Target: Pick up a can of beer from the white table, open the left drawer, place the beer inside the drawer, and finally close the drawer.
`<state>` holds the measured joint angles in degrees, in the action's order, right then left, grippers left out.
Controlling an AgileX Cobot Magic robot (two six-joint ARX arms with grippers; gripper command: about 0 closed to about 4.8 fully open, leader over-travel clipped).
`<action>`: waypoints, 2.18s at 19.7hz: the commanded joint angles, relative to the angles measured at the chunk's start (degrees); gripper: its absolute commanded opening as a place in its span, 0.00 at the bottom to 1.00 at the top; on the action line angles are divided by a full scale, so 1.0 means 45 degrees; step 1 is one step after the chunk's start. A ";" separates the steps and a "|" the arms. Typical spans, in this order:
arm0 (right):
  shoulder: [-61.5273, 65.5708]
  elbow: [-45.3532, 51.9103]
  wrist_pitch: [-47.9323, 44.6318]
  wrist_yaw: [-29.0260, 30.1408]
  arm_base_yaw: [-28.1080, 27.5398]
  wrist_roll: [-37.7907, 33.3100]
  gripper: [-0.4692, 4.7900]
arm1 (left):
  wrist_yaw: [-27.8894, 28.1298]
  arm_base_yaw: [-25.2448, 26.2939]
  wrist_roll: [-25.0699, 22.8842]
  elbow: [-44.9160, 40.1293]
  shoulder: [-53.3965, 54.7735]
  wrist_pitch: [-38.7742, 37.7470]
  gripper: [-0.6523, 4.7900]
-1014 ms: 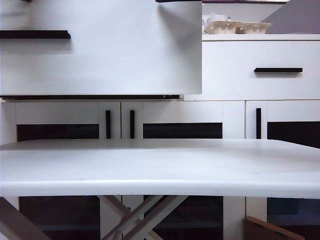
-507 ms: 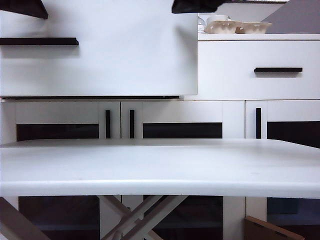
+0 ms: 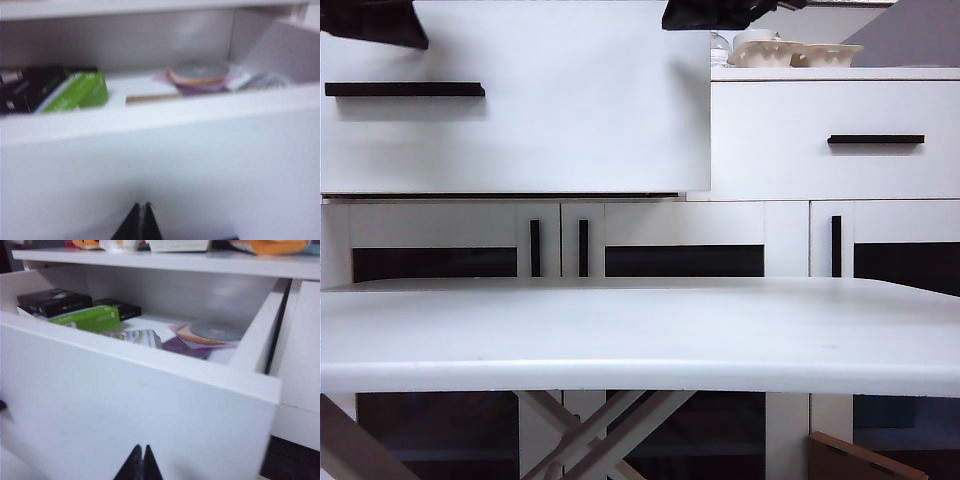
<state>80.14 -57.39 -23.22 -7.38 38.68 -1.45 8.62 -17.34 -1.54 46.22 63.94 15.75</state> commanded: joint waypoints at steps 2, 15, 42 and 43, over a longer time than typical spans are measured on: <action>-0.0029 -0.0209 -0.0107 0.0335 0.0034 0.0092 0.08 | -0.0325 0.0539 0.0029 0.0374 0.0559 0.0539 0.11; -0.0010 -0.0219 -0.0015 0.0408 0.0044 0.0335 0.08 | -0.1404 0.1938 0.0107 0.1277 0.2191 0.1205 0.11; -0.0034 -0.0345 0.0243 0.0719 0.0044 0.0704 0.08 | -0.1889 0.2001 0.0107 0.5459 0.6844 0.2579 0.11; -0.0034 -0.0345 0.0243 0.0724 0.0044 0.0704 0.08 | -0.1889 0.2006 0.0107 0.5751 0.7067 0.2560 0.11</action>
<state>80.23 -58.61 -21.47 -4.54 38.68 1.54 0.40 -8.34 -1.26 70.74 95.24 26.50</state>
